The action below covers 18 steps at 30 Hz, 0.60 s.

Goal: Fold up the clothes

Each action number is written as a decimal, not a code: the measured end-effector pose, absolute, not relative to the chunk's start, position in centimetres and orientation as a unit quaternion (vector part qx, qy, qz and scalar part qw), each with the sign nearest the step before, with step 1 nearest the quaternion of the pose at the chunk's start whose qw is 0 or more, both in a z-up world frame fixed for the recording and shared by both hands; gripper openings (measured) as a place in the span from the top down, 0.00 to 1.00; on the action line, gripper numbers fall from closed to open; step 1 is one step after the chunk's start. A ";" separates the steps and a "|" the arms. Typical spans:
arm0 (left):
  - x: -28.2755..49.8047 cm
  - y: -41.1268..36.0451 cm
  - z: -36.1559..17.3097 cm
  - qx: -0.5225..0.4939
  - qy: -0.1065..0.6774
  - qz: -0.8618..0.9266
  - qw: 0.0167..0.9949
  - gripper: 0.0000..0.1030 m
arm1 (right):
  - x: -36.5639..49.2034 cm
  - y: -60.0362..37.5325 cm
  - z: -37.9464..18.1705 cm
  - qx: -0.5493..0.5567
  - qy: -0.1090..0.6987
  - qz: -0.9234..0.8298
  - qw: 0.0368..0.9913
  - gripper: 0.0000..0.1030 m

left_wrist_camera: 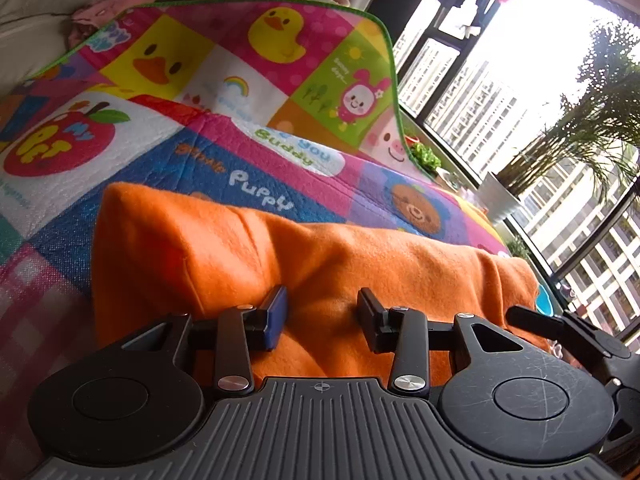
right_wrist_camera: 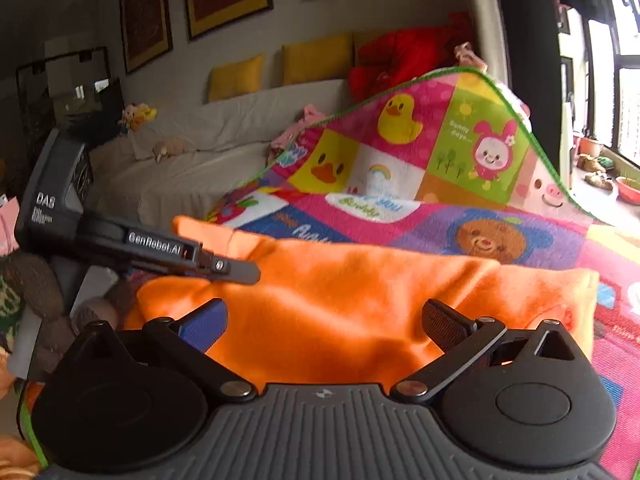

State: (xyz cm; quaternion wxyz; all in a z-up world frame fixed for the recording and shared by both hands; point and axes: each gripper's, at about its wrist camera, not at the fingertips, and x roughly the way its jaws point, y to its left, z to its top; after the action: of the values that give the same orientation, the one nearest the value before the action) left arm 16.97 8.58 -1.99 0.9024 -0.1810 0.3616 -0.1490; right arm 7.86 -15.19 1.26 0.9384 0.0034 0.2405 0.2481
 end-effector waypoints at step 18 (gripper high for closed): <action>12.6 9.9 1.0 -0.172 0.320 -0.105 0.926 0.28 | 10.0 -15.2 -3.3 -0.016 0.322 0.150 0.935 0.00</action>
State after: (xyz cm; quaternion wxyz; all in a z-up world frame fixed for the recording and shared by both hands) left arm 12.58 9.91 0.96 0.9255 -0.1724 0.3204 -0.1052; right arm 10.01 -15.24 -3.26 0.9348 -0.0160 0.3216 0.1500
